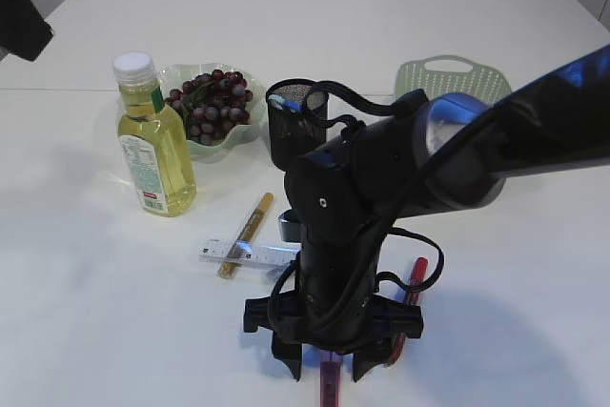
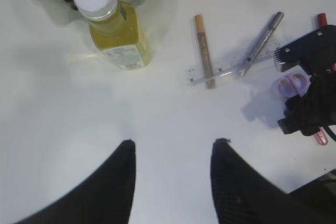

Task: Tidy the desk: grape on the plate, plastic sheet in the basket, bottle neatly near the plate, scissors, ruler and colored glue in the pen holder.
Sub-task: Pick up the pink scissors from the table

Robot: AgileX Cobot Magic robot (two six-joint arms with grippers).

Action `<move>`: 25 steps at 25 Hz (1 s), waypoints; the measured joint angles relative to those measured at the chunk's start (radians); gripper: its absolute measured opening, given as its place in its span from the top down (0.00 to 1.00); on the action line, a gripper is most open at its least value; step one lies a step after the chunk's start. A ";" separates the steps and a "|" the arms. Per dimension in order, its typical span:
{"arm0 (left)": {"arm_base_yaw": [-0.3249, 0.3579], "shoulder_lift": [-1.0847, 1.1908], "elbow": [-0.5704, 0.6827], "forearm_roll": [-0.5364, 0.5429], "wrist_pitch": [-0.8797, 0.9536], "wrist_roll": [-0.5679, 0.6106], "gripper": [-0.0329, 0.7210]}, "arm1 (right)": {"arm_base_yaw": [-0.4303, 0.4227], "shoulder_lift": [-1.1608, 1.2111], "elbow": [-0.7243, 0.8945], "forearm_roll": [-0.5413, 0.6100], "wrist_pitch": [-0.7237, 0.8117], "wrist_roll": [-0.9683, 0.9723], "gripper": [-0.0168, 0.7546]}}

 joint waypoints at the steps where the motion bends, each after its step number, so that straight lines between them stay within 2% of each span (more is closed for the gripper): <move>1: 0.000 0.000 0.000 0.000 0.000 0.000 0.50 | 0.000 0.000 0.000 0.000 0.000 0.000 0.34; 9: 0.000 0.000 0.000 0.000 0.000 0.000 0.50 | 0.000 0.012 -0.008 0.000 0.013 0.002 0.34; 13: 0.000 0.002 0.000 0.000 0.000 0.000 0.50 | 0.000 0.012 -0.008 0.000 0.017 0.002 0.39; 25: 0.000 0.003 0.000 0.001 0.000 0.000 0.52 | 0.000 0.014 -0.008 0.000 0.026 0.002 0.71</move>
